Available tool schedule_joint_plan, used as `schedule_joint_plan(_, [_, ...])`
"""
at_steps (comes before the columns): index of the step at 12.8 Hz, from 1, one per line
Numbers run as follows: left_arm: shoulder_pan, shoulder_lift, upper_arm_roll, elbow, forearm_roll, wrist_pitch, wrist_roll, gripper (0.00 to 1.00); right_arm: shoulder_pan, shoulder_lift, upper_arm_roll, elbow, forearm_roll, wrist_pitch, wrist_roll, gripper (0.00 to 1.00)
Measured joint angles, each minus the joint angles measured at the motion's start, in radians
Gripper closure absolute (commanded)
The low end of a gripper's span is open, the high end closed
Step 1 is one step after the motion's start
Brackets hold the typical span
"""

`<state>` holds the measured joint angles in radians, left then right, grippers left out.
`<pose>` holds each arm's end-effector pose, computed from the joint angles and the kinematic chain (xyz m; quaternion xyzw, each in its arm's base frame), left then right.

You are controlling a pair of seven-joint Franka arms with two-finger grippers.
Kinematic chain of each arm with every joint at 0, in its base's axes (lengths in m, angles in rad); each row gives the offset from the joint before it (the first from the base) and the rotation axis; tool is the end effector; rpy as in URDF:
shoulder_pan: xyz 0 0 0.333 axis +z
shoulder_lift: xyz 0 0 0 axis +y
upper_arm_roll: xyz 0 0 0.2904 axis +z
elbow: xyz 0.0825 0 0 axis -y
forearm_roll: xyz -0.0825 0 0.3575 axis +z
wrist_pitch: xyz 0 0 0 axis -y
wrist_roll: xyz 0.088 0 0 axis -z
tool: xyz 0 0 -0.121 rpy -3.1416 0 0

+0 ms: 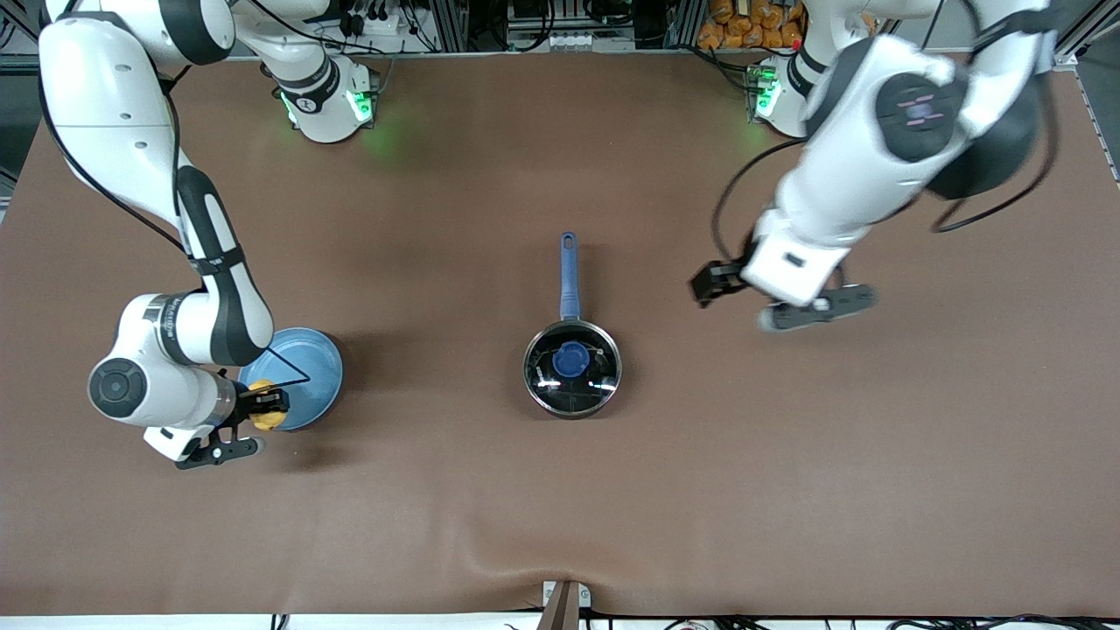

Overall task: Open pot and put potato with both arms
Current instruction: 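Reach the left gripper to the glass lid's blue knob on the saucepan, then grasp the lid knob with the left gripper while the right gripper lifts the potato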

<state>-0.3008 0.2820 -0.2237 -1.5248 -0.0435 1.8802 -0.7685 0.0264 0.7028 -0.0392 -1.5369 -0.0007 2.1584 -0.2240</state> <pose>0.5440 -0.3029 0.4756 0.9890 0.1326 0.0009 0.0653 0.6602 -0.0053 0.2168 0.9931 0.1096 -0.0417 0.0083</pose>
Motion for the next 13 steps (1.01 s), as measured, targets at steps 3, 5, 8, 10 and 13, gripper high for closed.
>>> schedule_joint_plan(3, [-0.094,0.083,0.001,0.025,0.065,0.072,-0.106,0.0,0.004,-0.053,0.005,0.004,0.0,-0.037,0.0,0.98])
schedule_joint_plan(5, [-0.148,0.152,0.003,0.054,0.125,0.136,-0.193,0.0,0.006,-0.091,0.008,0.005,0.001,-0.074,0.0,0.98])
schedule_joint_plan(8, [-0.196,0.243,0.005,0.092,0.194,0.245,-0.3,0.0,0.007,-0.128,0.019,0.005,0.005,-0.109,0.0,0.99])
schedule_joint_plan(10, [-0.217,0.285,0.006,0.103,0.223,0.301,-0.336,0.0,0.009,-0.145,0.022,0.005,0.046,-0.143,0.0,0.99])
schedule_joint_plan(13, [-0.244,0.352,0.007,0.11,0.29,0.398,-0.4,0.0,0.012,-0.171,0.024,0.006,0.084,-0.183,0.001,0.99])
